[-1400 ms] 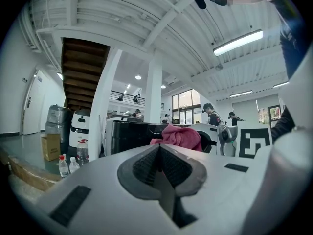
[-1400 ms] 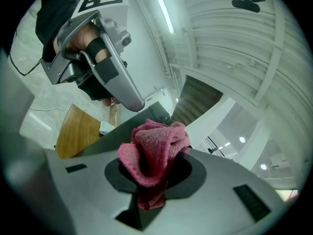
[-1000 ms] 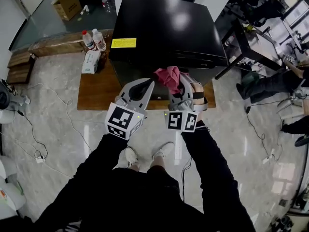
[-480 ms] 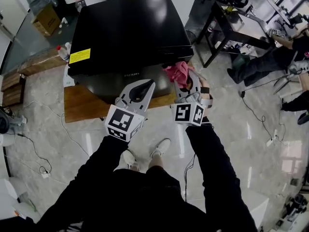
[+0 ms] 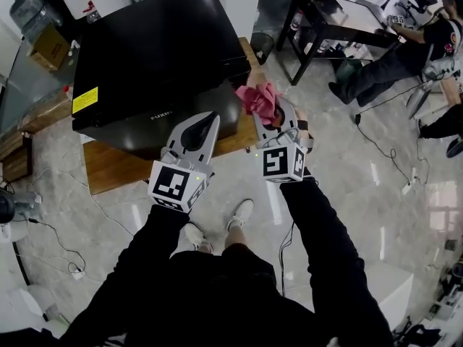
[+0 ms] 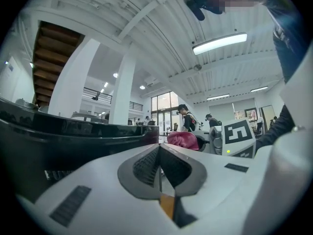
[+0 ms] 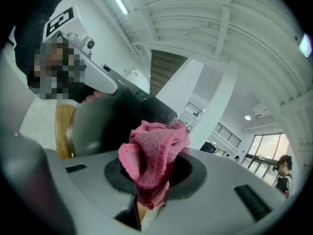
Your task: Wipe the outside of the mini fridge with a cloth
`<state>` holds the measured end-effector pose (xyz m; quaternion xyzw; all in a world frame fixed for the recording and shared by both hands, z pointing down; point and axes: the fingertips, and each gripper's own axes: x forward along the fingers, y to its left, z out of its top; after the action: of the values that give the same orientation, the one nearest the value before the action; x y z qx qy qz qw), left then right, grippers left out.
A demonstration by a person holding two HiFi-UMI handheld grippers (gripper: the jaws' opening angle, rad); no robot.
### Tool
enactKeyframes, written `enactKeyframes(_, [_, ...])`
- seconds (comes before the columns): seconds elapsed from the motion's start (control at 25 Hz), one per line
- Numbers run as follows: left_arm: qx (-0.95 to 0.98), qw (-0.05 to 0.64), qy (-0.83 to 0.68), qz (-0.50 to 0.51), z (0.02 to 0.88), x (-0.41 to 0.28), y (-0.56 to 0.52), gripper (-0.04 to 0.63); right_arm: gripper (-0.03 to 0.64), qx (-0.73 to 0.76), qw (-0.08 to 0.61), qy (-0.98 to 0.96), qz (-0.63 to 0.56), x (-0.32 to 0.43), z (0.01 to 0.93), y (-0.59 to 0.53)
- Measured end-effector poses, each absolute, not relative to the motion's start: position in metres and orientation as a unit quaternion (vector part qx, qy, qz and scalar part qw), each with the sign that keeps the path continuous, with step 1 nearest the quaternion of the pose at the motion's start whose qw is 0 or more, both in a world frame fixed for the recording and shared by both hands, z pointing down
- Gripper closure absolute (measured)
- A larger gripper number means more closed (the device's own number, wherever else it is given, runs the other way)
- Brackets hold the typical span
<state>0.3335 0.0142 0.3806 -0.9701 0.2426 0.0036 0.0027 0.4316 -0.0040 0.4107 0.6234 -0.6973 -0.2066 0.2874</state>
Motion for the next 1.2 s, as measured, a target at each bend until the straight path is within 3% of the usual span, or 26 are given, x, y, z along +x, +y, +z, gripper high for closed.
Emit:
enactKeyframes(0.28, [-0.964,0.006,0.266,0.027,0.398,0.284,0.024,0.589,0.523,0.601,0.253,-0.734,-0.187,0.36,0.423,0.016])
enactKeyframes(0.8, [-0.933,-0.041,0.358,-0.008,0.486,0.082,-0.004,0.589,0.522,0.572,0.181,-0.797,-0.07,0.15,0.507,-0.003])
enactKeyframes(1.2, [-0.922,-0.058,0.375,-0.072,0.571,0.016,-0.035,0.589,0.522,0.55,0.177,-0.815,0.043,0.064,0.601,-0.044])
